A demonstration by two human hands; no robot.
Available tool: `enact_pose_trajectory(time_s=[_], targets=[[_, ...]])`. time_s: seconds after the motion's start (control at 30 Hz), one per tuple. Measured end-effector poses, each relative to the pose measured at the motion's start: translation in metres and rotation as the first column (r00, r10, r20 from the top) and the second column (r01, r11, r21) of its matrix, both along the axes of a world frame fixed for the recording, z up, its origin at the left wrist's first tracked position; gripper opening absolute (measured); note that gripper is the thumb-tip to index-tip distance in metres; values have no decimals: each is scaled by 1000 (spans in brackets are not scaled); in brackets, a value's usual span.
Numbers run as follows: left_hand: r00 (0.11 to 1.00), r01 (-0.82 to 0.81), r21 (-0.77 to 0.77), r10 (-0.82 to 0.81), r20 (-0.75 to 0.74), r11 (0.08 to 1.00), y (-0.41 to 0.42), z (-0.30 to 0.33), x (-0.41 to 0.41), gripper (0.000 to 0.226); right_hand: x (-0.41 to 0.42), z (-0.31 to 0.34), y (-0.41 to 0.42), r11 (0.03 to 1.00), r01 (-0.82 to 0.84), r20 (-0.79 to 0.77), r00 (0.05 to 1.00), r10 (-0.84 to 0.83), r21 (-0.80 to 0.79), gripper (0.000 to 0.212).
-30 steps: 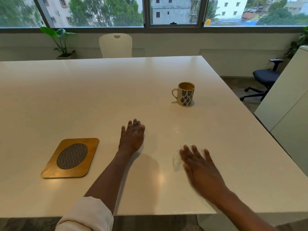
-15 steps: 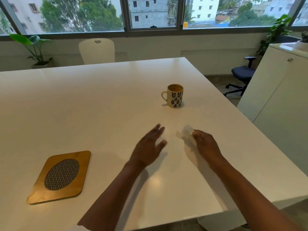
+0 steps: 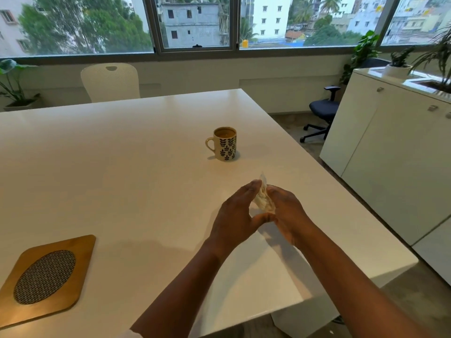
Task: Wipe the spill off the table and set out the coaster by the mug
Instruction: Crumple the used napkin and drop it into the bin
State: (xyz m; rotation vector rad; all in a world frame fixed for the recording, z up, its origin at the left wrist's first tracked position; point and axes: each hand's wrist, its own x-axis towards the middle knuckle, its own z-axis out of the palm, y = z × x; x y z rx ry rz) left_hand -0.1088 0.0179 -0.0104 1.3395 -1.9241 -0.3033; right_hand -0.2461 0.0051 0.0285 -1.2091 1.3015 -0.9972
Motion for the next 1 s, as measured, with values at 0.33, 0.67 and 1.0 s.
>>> enact_pose_trajectory(time_s=[0.33,0.67,1.0], targets=[[988,-156,-13,155,-20,988,-12,1,-88,43,-65,-3,-16,998,23,101,994,-29,58,29],[974,-227,22,227,-4,974,-50,3,-199,7,-181,-7,-53,999,-25,132,991,22,20,24],[955,-262,83,270,-122,962,-84,-10,-334,6,-328,-30,-96,978,-107,-176,982,74,-181,27]])
